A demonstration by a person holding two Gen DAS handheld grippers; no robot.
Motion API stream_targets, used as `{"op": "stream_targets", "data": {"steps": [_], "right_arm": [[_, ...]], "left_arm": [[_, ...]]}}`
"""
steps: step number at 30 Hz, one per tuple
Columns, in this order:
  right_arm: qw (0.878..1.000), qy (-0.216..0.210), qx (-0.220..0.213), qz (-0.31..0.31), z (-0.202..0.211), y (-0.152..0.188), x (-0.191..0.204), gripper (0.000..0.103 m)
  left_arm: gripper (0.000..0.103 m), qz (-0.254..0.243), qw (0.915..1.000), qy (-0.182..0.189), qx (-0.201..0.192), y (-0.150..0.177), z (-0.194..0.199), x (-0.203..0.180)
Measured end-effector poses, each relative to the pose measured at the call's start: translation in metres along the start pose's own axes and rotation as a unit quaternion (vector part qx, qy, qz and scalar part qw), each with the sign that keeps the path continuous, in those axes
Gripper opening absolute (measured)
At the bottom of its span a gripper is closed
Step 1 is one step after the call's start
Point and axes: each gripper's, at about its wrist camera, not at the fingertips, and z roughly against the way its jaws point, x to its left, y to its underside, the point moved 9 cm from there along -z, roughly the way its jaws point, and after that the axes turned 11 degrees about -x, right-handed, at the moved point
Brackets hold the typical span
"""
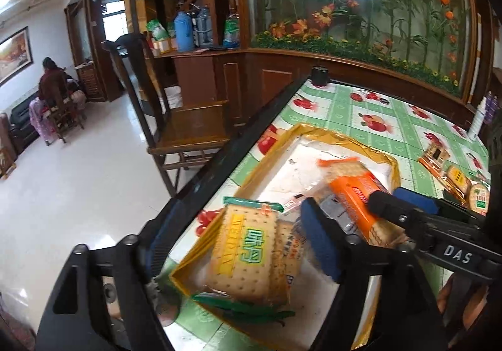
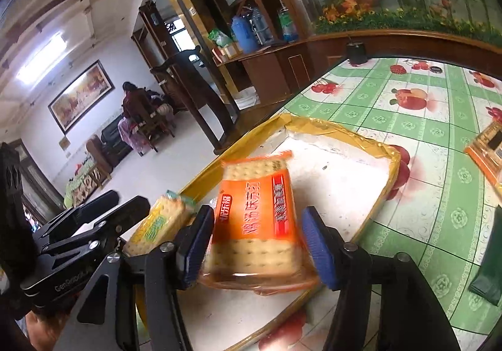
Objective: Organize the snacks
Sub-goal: 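Carry both packs over the tray and release them inside, then move both grippers back toward the dark green pouch and biscuit packs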
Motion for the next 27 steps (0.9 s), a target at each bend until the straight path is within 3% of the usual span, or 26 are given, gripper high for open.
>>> {"op": "stream_targets", "data": {"steps": [2,12,18,27], "right_arm": [[1.0,-0.001,-0.004,-0.007,0.005,-0.002,-0.002,0.071],[0.999,0.011,-0.04,-0.013,0.059,-0.011,-0.017,0.076],[0.995,0.061,-0.074,-0.028,0.115,-0.019,-0.061,0.087],[0.985,0.117,-0.111,-0.058,0.183,-0.029,-0.127,0.088]], "left_arm": [[0.085,0.001,1.0,-0.008,0.001,-0.002,0.002,0.002],[0.085,-0.002,0.9999,0.0,-0.015,-0.014,0.025,-0.018],[0.085,-0.013,0.999,0.035,-0.023,-0.02,0.034,-0.061],[0.085,-0.045,0.9958,0.075,-0.028,-0.024,0.045,-0.124]]}}
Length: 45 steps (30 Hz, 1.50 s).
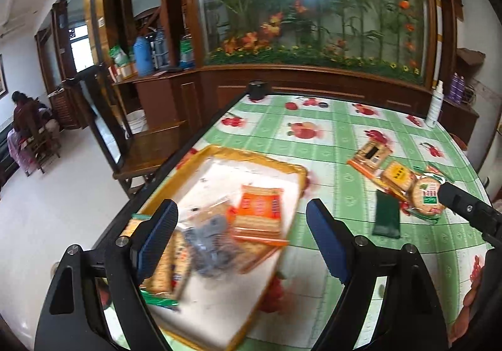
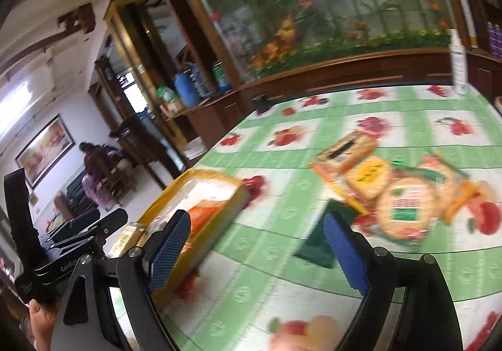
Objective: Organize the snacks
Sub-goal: 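Move both grippers back toward the dark green pouch and biscuit packs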
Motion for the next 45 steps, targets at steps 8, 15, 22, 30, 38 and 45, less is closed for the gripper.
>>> {"op": "stream_targets", "data": {"steps": [8,15,22,30,38,45], "right_arm": [[0.998,0.066,-0.023,0.005,0.032,-0.008,-0.059,0.103],[0.992,0.118,-0.02,-0.03,0.046,-0.013,-0.124,0.103],[0.991,0.131,0.006,0.004,0.033,-0.014,-0.142,0.102],[0.981,0.142,0.054,0.119,-0.019,-0.003,-0.111,0.097],[0.95,0.201,0.107,0.212,-0.065,0.016,-0.124,0.096],[0.938,0.233,0.112,0.23,-0.062,0.013,-0.145,0.065]], "left_arm": [[0.084,-0.006,0.9993,0.034,0.012,0.001,-0.011,-0.039],[0.084,-0.014,0.9957,0.08,0.044,0.013,-0.031,-0.078],[0.084,-0.05,0.9863,0.127,0.093,0.038,-0.058,-0.127],[0.084,-0.082,0.9702,0.185,0.133,0.062,-0.075,-0.18],[0.084,-0.098,0.9632,0.192,0.16,0.076,-0.095,-0.191],[0.085,-0.111,0.9606,0.204,0.152,0.069,-0.106,-0.211]]}}
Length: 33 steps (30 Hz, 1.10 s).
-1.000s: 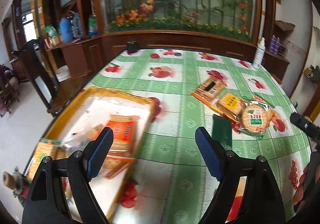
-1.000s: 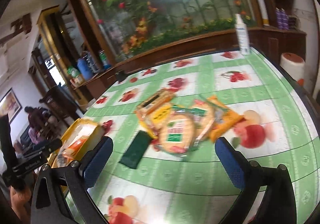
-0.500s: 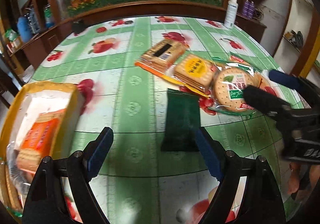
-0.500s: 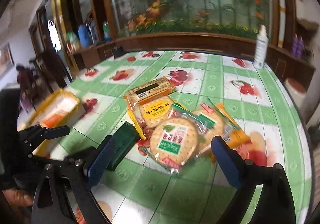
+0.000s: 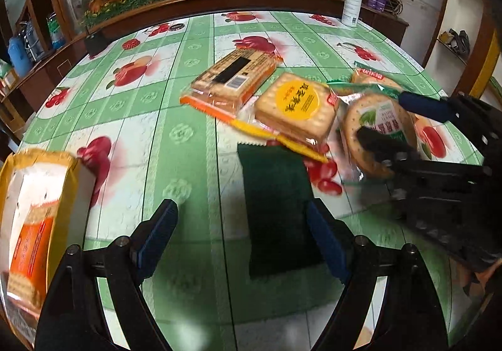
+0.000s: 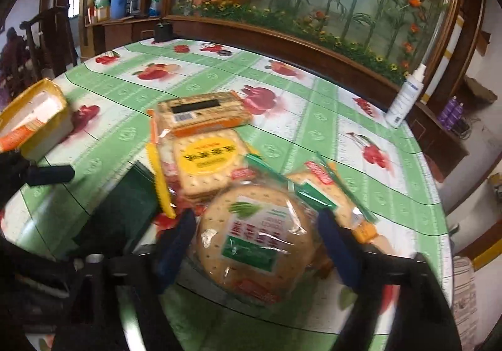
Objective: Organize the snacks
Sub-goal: 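Move both grippers back toward the dark green pouch and biscuit packs, then grasp the dark green pouch with the left gripper while the right grasps the round XiangCong cracker pack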
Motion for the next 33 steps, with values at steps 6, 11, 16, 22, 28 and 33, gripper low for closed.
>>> {"op": "stream_targets", "data": {"steps": [6,11,16,22,28,33], "right_arm": [[1.0,-0.01,-0.007,-0.027,0.006,0.001,-0.017,0.046],[0.999,0.006,-0.028,-0.023,0.016,-0.004,-0.022,0.06],[0.998,0.0,-0.049,-0.048,0.03,-0.012,-0.033,0.071],[0.995,-0.022,-0.032,-0.092,0.03,-0.002,-0.04,0.071],[0.998,-0.01,-0.011,-0.053,0.018,0.005,-0.017,0.08],[1.0,0.029,-0.002,0.002,0.007,0.006,0.006,0.098]], "left_arm": [[0.085,0.007,0.9999,0.0,0.01,-0.008,-0.01,-0.007],[0.085,0.033,0.9992,0.014,0.016,-0.012,-0.013,-0.01],[0.085,0.043,0.9987,-0.007,0.028,-0.013,-0.029,0.0],[0.073,0.041,0.9983,-0.04,0.005,-0.011,-0.023,0.019],[0.044,0.051,0.9977,-0.044,0.002,0.003,-0.006,0.045],[0.043,0.058,0.9975,-0.041,0.0,0.012,0.001,0.05]]}}
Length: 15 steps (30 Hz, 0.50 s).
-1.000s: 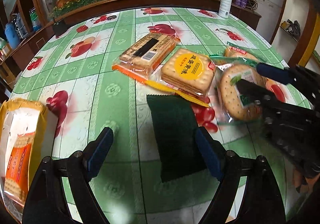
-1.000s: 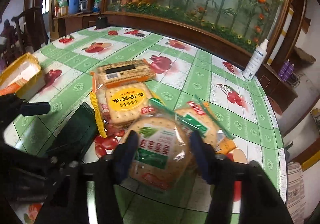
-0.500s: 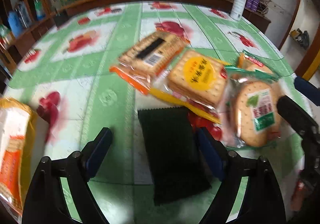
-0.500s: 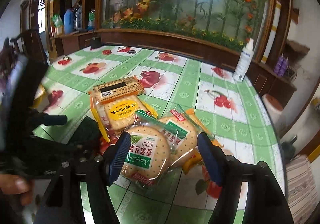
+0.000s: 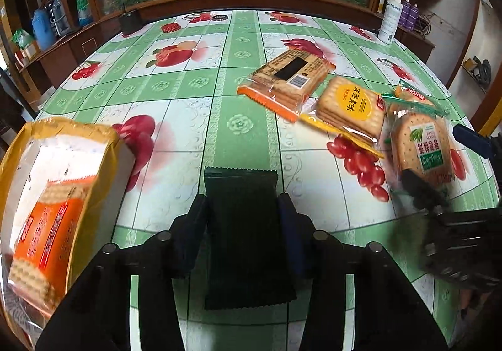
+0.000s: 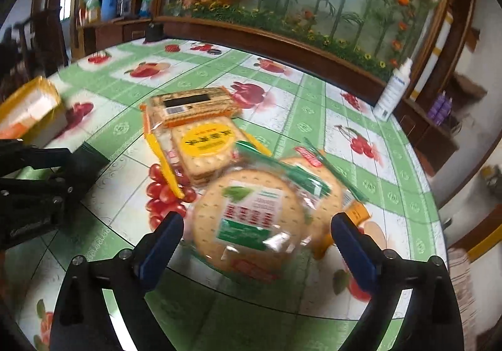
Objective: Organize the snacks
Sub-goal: 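Grasp the dark green pouch with the left gripper while the right grasps the round XiangCong cracker pack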
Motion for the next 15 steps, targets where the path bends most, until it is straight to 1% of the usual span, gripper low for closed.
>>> {"op": "stream_targets", "data": {"steps": [1,5,8,10,13,15], "right_arm": [[1.0,0.009,0.004,0.008,-0.003,-0.001,0.005,0.102],[0.995,0.079,0.014,0.057,-0.011,-0.003,0.019,0.103],[0.991,0.108,0.02,0.071,-0.015,-0.003,0.025,0.102],[0.993,0.103,0.031,0.05,-0.016,-0.001,0.021,0.1],[0.992,0.114,0.041,0.022,-0.015,0.002,0.009,0.1],[0.993,0.11,0.051,0.006,-0.016,0.005,0.004,0.1]], "left_arm": [[0.043,0.001,1.0,0.001,0.0,0.0,0.001,0.0],[0.043,0.006,1.0,0.005,-0.002,0.003,0.003,0.002],[0.043,0.008,0.9999,0.006,-0.002,0.004,0.005,0.005],[0.043,0.009,0.9999,0.006,-0.002,0.005,0.006,0.007],[0.043,0.01,0.9999,0.005,-0.003,0.006,0.007,0.009],[0.043,0.01,0.9999,0.004,-0.003,0.007,0.007,0.009]]}}
